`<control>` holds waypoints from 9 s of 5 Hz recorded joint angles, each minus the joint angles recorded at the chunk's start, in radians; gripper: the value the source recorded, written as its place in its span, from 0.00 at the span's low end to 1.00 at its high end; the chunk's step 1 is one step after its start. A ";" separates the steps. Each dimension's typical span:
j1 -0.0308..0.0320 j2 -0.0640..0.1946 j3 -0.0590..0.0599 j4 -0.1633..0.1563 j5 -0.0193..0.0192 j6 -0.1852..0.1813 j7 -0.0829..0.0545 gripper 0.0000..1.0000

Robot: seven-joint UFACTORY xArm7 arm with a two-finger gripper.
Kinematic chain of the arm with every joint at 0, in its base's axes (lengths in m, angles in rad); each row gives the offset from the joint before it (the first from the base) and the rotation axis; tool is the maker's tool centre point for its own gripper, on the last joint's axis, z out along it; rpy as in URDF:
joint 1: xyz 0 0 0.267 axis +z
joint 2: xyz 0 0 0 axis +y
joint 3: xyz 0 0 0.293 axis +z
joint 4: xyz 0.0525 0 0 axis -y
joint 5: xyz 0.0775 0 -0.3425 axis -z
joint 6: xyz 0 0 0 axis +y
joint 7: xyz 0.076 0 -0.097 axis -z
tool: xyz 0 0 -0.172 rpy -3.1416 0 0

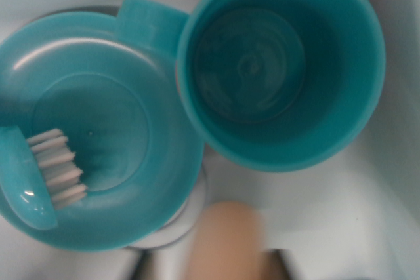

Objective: Pick detergent from the sink

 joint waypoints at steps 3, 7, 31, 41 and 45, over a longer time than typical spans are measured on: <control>0.0001 -0.002 0.000 0.006 -0.0004 0.009 0.000 1.00; 0.0004 -0.013 0.000 0.034 -0.0024 0.047 0.002 1.00; 0.0045 -0.152 0.003 0.396 -0.0280 0.547 0.026 1.00; 0.0057 -0.195 0.004 0.509 -0.0360 0.702 0.034 1.00; 0.0059 -0.202 0.004 0.525 -0.0371 0.724 0.035 1.00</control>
